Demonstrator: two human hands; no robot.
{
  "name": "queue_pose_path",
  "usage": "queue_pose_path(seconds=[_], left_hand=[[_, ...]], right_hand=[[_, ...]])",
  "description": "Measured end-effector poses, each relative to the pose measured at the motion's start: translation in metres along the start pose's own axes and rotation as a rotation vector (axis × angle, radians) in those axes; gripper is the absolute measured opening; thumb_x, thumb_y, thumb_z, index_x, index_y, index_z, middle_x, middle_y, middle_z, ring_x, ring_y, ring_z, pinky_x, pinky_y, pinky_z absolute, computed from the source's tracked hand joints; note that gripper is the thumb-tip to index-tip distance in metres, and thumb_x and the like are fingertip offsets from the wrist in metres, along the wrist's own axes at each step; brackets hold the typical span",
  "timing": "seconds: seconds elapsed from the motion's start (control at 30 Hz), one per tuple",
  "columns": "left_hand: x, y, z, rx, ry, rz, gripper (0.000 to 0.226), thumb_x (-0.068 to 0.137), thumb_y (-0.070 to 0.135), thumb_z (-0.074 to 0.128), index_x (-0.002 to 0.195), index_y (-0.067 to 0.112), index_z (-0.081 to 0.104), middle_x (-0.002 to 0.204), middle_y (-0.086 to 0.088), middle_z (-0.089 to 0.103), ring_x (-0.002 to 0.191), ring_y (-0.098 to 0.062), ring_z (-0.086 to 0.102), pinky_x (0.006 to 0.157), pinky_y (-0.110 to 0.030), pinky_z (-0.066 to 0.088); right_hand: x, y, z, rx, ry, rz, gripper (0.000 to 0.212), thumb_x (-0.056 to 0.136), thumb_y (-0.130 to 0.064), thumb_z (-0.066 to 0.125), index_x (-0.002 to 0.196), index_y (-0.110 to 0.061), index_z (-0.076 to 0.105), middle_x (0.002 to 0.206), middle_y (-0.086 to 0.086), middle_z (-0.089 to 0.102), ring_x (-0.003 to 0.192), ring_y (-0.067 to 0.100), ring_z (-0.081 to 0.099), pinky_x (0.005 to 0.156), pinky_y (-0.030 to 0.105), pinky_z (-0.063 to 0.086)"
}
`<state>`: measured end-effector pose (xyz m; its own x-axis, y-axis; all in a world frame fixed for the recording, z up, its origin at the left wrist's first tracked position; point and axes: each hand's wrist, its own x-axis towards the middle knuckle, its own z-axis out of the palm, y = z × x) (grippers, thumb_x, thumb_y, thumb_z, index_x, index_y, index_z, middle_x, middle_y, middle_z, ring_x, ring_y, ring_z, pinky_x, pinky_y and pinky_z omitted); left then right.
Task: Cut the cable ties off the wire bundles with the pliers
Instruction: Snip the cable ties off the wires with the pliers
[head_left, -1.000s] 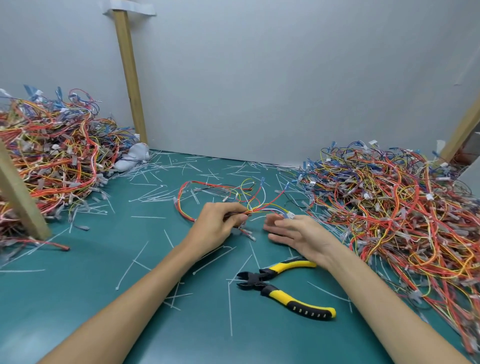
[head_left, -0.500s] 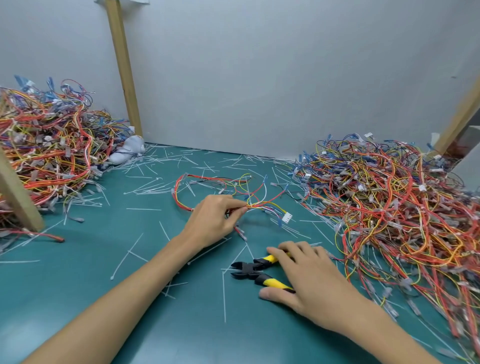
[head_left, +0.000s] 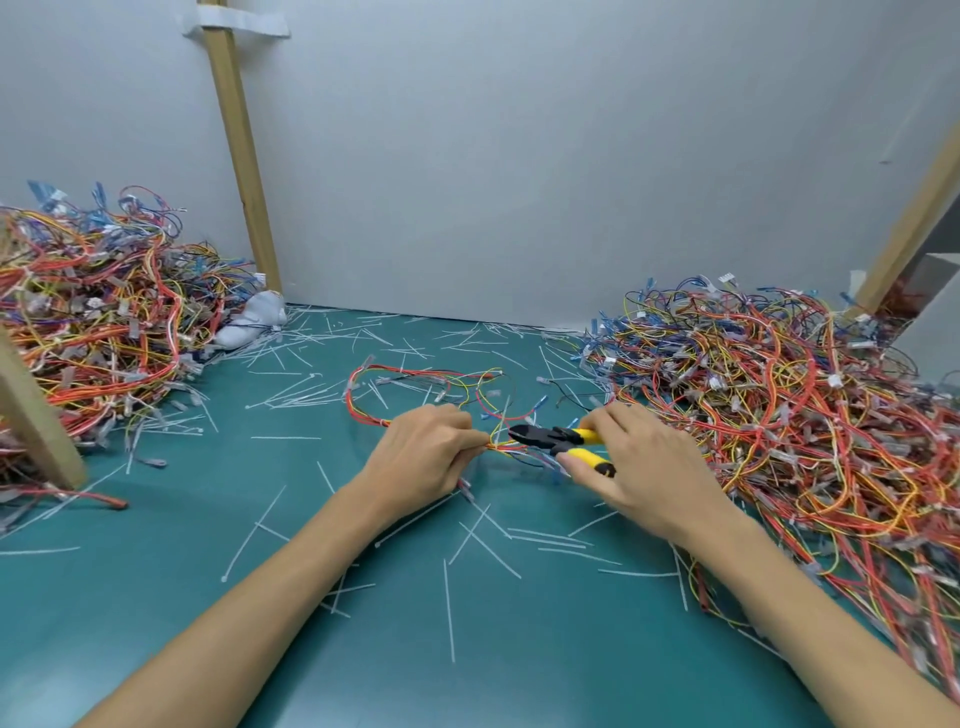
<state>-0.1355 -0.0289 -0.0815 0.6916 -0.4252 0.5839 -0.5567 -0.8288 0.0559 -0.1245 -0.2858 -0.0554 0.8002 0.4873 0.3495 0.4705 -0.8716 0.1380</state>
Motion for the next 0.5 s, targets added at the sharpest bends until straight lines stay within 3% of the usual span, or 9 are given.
queue_pose_path(seconds=[0.1, 0.2, 0.33, 0.5], left_hand=[[-0.002, 0.001, 0.001, 0.027, 0.008, 0.029, 0.017, 0.090, 0.015, 0.063, 0.074, 0.014, 0.067, 0.062, -0.001, 0.051, 0.061, -0.026, 0.049, 0.052, -0.031, 0.036], [-0.002, 0.001, 0.003, 0.065, -0.007, 0.051, 0.012, 0.085, 0.010, 0.067, 0.075, 0.016, 0.068, 0.063, 0.000, 0.051, 0.061, -0.024, 0.048, 0.052, -0.032, 0.038], [-0.003, 0.002, 0.004, 0.079, -0.027, 0.069, 0.011, 0.083, 0.008, 0.068, 0.077, 0.016, 0.068, 0.063, 0.000, 0.051, 0.061, -0.024, 0.049, 0.052, -0.032, 0.039], [-0.002, 0.004, 0.004, 0.103, -0.033, 0.070, 0.011, 0.082, 0.008, 0.070, 0.075, 0.016, 0.067, 0.063, 0.001, 0.051, 0.061, -0.024, 0.049, 0.052, -0.031, 0.038]], right_hand=[[-0.001, 0.002, 0.015, -0.053, -0.003, -0.015, 0.057, 0.087, -0.071, 0.027, 0.104, -0.023, 0.055, 0.097, -0.006, 0.054, 0.093, 0.017, 0.052, 0.065, 0.028, 0.043], [-0.006, -0.001, 0.024, -0.079, 0.152, -0.058, 0.050, 0.088, -0.064, 0.042, 0.093, -0.019, 0.061, 0.085, -0.003, 0.056, 0.082, 0.020, 0.056, 0.059, 0.026, 0.034], [-0.006, -0.007, 0.032, -0.058, 0.221, -0.067, 0.051, 0.088, -0.062, 0.040, 0.095, -0.016, 0.061, 0.087, 0.001, 0.056, 0.082, 0.024, 0.054, 0.066, 0.034, 0.045], [-0.007, -0.009, 0.033, -0.036, 0.217, -0.032, 0.050, 0.089, -0.061, 0.045, 0.098, -0.015, 0.060, 0.089, 0.001, 0.056, 0.084, 0.024, 0.053, 0.068, 0.035, 0.045]])
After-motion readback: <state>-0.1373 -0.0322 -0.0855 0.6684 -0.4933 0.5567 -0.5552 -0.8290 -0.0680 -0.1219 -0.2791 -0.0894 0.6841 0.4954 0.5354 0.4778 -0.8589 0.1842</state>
